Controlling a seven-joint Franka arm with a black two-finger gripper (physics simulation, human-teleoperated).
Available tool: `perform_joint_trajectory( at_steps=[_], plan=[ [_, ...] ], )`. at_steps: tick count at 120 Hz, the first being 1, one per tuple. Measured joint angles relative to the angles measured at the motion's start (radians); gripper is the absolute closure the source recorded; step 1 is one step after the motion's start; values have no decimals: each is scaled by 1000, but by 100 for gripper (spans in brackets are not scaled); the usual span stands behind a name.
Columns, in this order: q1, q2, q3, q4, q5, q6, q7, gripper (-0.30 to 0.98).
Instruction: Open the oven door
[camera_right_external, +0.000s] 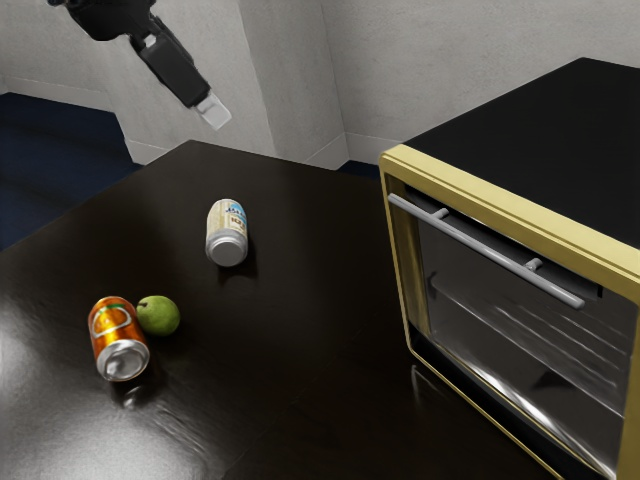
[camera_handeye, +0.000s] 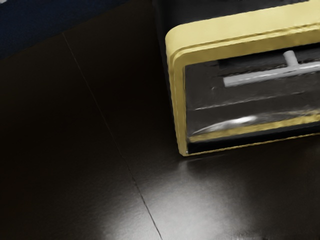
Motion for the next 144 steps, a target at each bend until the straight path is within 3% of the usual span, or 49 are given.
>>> perform_joint_trajectory(
  at_steps=[17,40,64,96,144],
  plan=[
    [17,-52,37,-206,-48,97,368,0],
    [11,-17,-23,-275,-40,112,780,0],
    [8,34,-126,-265,-30,156,1086,0],
    [6,84,-202,-226,-32,221,1324,0],
    [-26,124,-237,-201,-32,271,1477,0]
  ],
)
